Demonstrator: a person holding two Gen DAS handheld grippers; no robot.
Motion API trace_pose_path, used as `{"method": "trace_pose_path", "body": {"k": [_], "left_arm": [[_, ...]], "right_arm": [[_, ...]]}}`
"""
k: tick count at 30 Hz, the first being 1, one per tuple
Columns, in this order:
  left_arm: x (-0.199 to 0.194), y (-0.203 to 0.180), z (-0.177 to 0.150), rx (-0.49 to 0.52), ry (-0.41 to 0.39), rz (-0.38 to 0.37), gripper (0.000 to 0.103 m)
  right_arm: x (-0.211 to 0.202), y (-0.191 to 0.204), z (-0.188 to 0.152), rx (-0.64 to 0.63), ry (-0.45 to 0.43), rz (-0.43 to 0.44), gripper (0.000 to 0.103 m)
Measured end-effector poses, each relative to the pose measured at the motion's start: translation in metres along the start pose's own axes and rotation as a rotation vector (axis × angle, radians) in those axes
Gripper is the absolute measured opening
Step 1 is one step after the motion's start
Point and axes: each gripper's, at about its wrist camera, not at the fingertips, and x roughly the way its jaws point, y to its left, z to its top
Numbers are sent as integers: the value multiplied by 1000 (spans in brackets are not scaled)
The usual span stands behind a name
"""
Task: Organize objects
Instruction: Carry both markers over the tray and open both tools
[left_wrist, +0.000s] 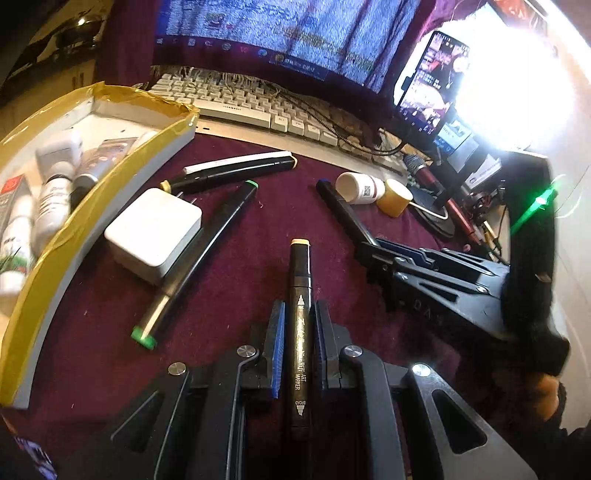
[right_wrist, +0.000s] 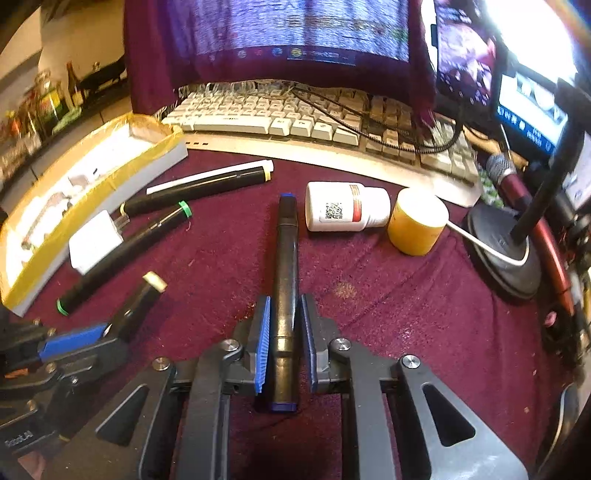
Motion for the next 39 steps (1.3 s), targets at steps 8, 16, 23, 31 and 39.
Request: {"method": "trace_pose_path", "body": {"k": [8,16,23,31,39], "left_arm": [[-1,10,-3,-59,7,4,12],[-12,12,1,-60,-20,-14,12],[-44,33,11,-109,-98,-23,12],[-89,74,45,-143,-216,68,13],[-115,141,89,-256,-265,57,12]], "right_arm": [[1,5,0,-25,0,-18,15],[-1,-1,-1,8,-10,20,13],[-23,22,0,43,-64,131,13],[-35,70,33,-27,-120,228,13],[-13,126,72,-84,-105,328,13]]}}
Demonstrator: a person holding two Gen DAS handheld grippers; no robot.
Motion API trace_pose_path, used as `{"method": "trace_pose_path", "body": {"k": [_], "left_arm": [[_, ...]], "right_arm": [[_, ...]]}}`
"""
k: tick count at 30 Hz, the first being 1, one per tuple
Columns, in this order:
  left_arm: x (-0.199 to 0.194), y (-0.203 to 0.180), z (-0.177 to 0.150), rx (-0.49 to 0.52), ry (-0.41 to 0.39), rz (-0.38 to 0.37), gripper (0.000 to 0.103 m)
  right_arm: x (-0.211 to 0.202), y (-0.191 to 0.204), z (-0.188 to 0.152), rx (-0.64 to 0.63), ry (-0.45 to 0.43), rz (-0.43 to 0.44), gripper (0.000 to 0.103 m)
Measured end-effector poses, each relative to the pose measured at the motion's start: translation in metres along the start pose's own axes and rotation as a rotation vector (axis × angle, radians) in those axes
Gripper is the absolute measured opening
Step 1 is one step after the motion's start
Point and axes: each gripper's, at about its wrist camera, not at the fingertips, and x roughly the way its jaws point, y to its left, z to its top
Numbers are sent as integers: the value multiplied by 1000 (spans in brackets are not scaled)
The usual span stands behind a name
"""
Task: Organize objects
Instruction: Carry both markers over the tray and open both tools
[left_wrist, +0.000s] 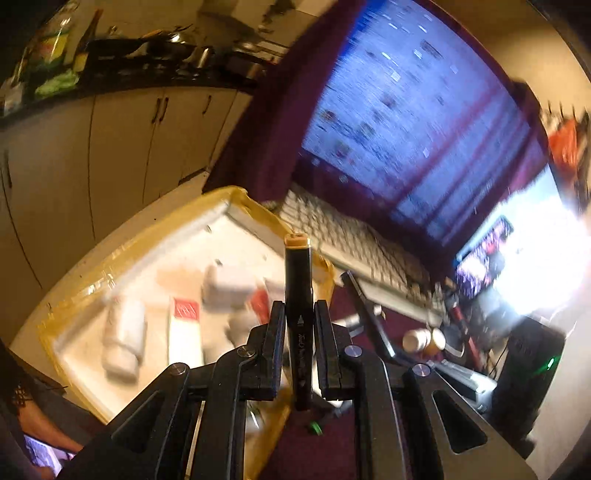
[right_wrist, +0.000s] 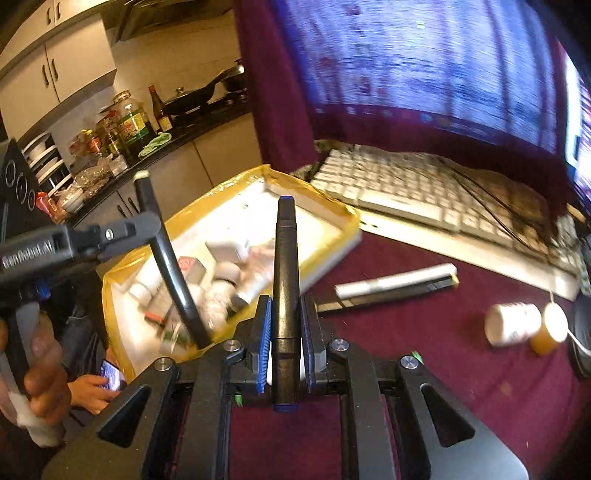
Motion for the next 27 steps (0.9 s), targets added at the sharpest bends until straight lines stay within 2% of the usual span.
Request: {"method": "trace_pose_path", "body": {"k": [3,6,10,13,19,27], "left_arm": [[4,12,16,-8,2,31,12],[17,25,29,-37,31,14,12],[34,37,42,-37,62,70,12],[47,47,50,-45,96,79,12],[76,59,59,-37,154,131,12],[111,62,57,-8,231,210,12]], "right_arm": [[18,6,10,-4,19,10,13],[31,9,18,-4,30,13,13],[45,10,25,4,43,1,13],[53,11,29,4,42,-15,13],[67,12,27,-17,49,-56,13],[74,13,23,-40,47,-63,13]]}}
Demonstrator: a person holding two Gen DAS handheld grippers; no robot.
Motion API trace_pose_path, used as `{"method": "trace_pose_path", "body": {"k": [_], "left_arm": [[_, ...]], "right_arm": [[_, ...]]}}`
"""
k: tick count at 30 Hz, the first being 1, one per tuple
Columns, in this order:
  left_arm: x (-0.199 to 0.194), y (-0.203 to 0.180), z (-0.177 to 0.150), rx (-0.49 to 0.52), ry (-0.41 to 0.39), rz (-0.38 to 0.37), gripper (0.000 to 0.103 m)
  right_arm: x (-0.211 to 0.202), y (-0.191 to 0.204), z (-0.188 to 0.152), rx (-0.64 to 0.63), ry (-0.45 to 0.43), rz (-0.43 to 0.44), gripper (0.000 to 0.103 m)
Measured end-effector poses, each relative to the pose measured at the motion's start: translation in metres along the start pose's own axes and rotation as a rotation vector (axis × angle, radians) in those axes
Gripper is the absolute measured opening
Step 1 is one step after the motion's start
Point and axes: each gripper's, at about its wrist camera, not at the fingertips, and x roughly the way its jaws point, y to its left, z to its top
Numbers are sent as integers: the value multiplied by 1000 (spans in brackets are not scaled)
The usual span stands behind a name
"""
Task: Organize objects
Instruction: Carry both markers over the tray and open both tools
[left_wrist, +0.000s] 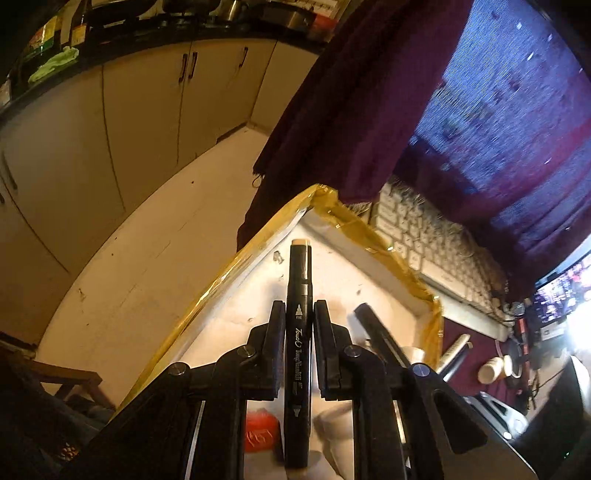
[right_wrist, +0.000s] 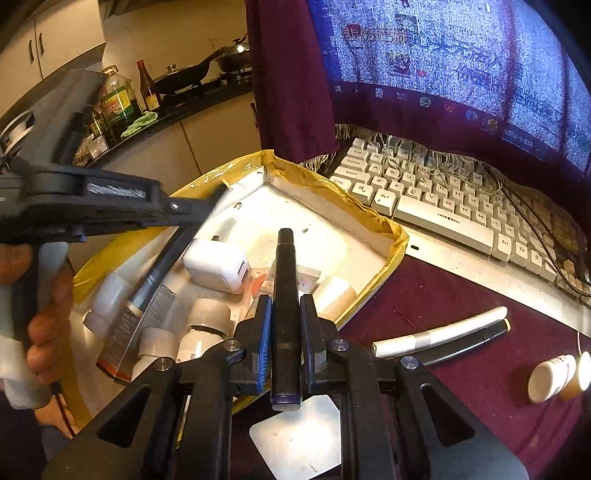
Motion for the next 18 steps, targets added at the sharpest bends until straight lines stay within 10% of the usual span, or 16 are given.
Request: {"method": "trace_pose_path", "body": {"k": [9,11,14,18], "left_arm": [[18,-5,-5,31,17,79,15],[17,-7,-6,33,13,79,22],[8,-14,-12,54,-28,89,61],[-18,-33,-27,108,-135,142,69]], "right_arm": [[4,-2,0,12,-2,2,13],[5,-3,0,24,-5,11,13],[5,-6,0,42,-7,30,13],[-5,-12,0,76,-34,75,14]]}}
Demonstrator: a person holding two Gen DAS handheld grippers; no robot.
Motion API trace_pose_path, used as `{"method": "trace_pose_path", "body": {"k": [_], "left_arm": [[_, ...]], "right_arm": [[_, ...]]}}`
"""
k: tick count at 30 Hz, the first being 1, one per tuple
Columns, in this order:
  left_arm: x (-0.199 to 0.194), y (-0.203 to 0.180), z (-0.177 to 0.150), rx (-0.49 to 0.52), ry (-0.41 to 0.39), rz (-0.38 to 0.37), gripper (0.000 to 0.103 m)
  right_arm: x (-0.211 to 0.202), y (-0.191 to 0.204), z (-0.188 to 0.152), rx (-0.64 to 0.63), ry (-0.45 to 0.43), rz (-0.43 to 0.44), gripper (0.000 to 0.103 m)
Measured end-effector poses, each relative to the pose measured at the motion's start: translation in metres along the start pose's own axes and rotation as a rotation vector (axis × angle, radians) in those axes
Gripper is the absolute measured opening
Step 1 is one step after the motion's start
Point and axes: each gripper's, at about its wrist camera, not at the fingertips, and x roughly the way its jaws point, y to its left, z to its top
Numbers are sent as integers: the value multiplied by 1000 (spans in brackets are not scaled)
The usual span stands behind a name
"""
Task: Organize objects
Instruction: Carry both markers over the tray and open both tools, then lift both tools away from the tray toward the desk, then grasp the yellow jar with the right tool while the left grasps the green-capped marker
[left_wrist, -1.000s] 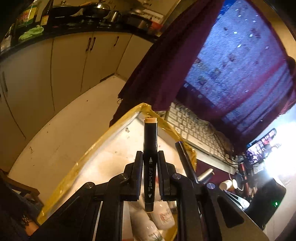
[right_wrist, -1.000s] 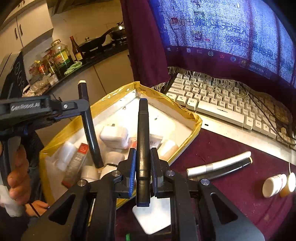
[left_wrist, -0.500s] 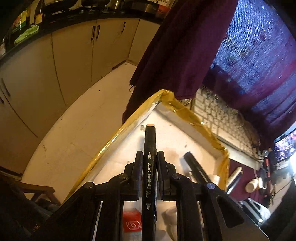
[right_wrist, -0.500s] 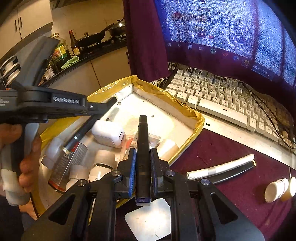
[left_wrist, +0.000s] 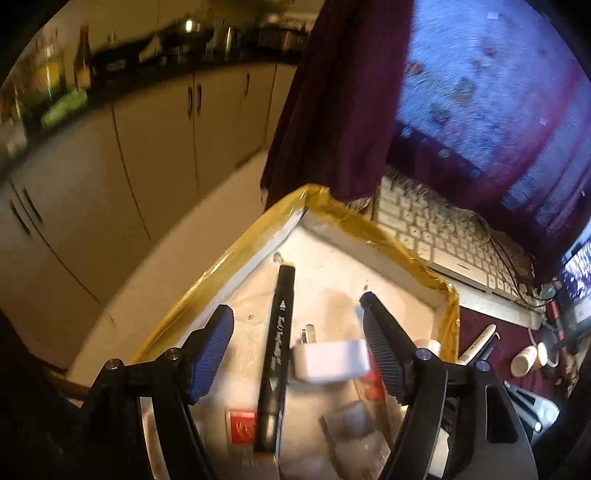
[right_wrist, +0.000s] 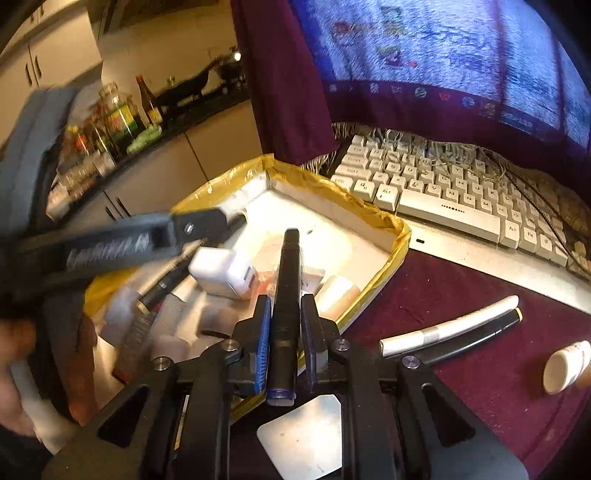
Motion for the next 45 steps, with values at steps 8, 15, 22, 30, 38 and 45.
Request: {"method": "trace_pose_path", "body": {"k": [8,15,22,30,38,45], "left_arm": [[-60,-36,-45,91,-145,62,78],[-74,-80,-99,115,-145,-32,81],[-59,-124,-119,229,-87,-73,80],[-48,-171,-132,431,-35,-128,80],[-27,-195,-136,496,9,-167,80],[-25,-201,-140,516,39,-206,69]], "right_arm": [[-47,-17,-23,-7,-6,12,43],[-84,-80,-63,89,18,-89,43],[-94,-120,-73,165,19,-73,43],[-104,-133,-77,165,-2,-129,43],[-129,-164,-81,227,-23,-185,43],[-143,-187,-74,270,-56,-233,43]]}}
